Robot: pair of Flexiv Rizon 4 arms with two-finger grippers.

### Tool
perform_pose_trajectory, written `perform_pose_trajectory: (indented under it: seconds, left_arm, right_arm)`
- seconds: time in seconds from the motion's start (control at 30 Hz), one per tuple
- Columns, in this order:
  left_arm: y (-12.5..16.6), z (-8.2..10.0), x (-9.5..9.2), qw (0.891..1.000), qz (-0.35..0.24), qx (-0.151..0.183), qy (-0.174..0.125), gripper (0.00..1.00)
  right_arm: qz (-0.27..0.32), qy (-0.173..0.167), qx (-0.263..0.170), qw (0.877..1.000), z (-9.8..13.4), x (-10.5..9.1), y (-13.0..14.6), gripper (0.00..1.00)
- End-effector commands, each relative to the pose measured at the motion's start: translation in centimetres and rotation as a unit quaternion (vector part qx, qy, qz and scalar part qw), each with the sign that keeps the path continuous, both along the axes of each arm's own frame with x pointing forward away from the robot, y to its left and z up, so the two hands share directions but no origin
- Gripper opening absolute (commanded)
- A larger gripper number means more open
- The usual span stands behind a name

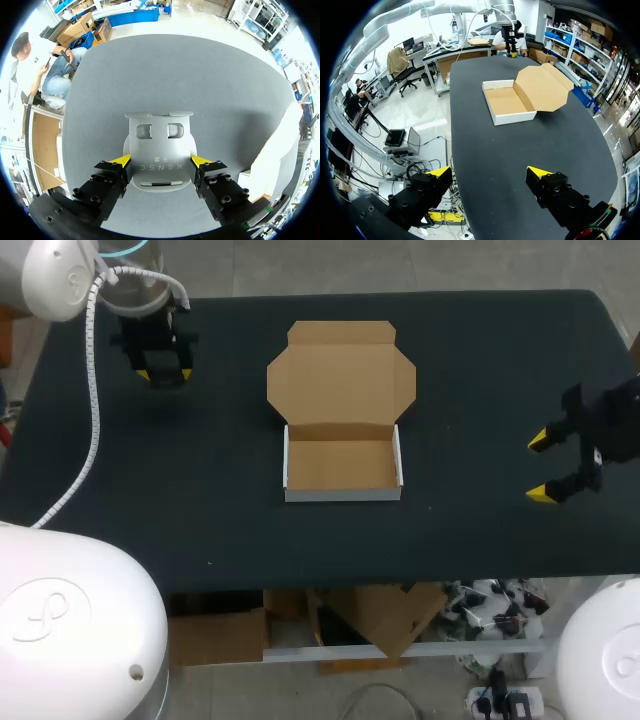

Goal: Assemble the packaging by folding the flat box into shape, placing the metal phone stand inside, and closing the box properly

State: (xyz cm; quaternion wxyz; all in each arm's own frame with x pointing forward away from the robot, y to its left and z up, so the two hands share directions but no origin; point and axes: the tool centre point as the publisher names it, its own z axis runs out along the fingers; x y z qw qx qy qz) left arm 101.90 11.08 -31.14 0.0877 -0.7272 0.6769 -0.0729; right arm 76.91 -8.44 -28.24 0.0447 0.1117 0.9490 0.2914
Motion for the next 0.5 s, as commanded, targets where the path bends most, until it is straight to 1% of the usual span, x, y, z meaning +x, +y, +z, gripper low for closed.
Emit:
perform_pose_trajectory:
  seconds: [0.03, 0.33, 0.5]
  left_arm:
    - [0.0, 0.2, -0.2, 1.000, 0.001, 0.002, -0.001, 0.00]
    - [-0.2, 0.5, -0.5, 1.000, 0.000, 0.003, -0.003, 0.00]
    - [-0.6, 1.0, -1.2, 1.000, -0.002, 0.004, -0.005, 0.00]
  right_arm:
    - [0.001, -0.002, 0.001, 1.000, -0.2, 0.0, 0.2, 1.00]
    - [0.002, -0.004, 0.002, 1.000, 0.0, 0.1, 0.4, 1.00]
    - [0.002, -0.004, 0.002, 1.000, 0.0, 0.1, 0.4, 1.00]
